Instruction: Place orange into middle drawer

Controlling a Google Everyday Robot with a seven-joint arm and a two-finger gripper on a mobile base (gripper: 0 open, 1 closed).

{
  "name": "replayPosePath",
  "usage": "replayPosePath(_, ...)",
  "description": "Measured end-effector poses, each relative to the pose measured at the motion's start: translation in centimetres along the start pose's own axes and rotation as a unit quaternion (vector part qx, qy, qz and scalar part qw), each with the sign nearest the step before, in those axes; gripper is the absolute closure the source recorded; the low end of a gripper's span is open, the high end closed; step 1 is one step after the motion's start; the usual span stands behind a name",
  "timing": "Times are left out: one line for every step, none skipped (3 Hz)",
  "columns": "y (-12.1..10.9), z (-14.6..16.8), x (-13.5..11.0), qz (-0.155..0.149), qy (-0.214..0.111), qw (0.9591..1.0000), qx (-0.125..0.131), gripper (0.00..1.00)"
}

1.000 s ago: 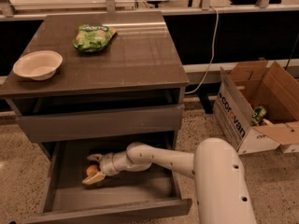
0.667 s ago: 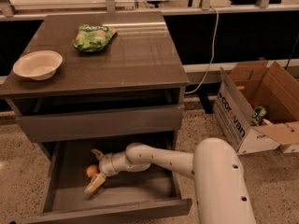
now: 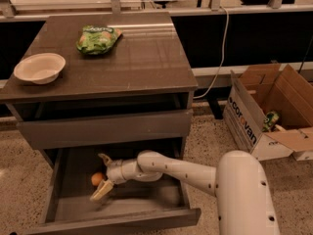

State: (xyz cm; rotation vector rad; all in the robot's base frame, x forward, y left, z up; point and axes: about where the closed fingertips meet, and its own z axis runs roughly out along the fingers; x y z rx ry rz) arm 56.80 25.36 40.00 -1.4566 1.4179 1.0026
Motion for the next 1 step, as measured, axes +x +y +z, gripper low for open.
replayPosePath(-0.34, -0.94, -0.9, -0.003, -0.014, 0.9998, 0.011, 0.0)
